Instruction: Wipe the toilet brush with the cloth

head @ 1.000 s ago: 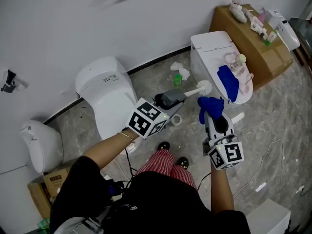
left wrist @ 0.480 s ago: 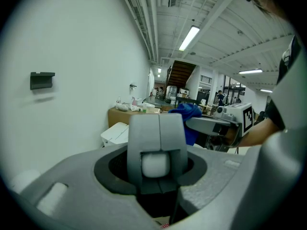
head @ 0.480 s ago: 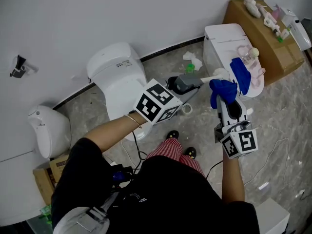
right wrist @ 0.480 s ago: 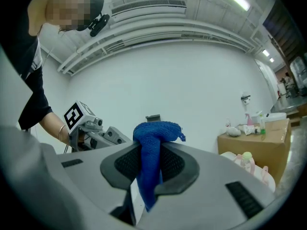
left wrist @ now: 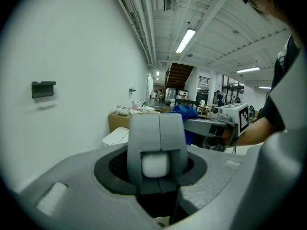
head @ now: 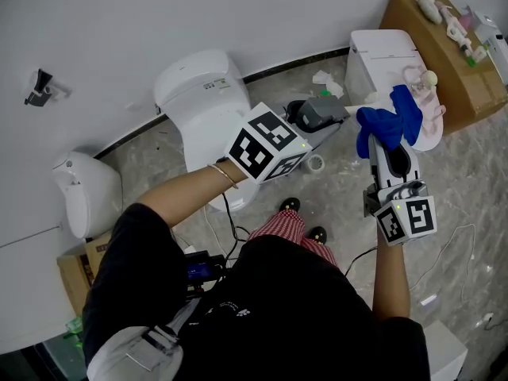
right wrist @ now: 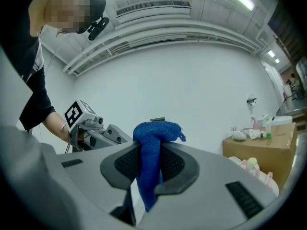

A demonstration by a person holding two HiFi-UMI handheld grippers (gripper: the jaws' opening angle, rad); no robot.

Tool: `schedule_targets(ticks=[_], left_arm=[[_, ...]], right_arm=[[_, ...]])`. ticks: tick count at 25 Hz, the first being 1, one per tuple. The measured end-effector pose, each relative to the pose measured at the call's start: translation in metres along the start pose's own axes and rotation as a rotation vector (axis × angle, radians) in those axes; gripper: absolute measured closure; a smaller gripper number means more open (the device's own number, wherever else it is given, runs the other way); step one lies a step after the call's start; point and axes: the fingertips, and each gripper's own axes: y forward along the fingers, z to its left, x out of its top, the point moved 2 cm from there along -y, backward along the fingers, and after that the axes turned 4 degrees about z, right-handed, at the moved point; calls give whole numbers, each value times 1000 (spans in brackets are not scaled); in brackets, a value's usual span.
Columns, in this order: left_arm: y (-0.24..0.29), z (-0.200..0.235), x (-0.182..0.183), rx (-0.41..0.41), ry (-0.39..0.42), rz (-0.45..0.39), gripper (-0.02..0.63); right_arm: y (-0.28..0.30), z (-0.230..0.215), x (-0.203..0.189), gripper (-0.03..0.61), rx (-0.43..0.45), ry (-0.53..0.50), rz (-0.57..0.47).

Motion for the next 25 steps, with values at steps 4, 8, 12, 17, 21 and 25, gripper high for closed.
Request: schedule_targets(ticks=[4,8,12,17,21,25], left_arm=[[-8,-1,8,3,8,-22,436],[-15,-4,21,9,32,-54,436],[-20,-7,39,13,51,-85,436],[-31,-10,54,23,84,-117,436],[-37,-15,62,28,103,-141,436],[-41,-18,75,33,128,-168,436]], right_arm=[[0,2,10,502,3,-5,-16],[0,6,24,502,12,-24,-41],[0,3,42,500,19,-34,-64],[-1,4,57,500,27,-52,-90],[-3,7,66,502,38,-70,-113],[-2,8,80,500,54,-73,-139]])
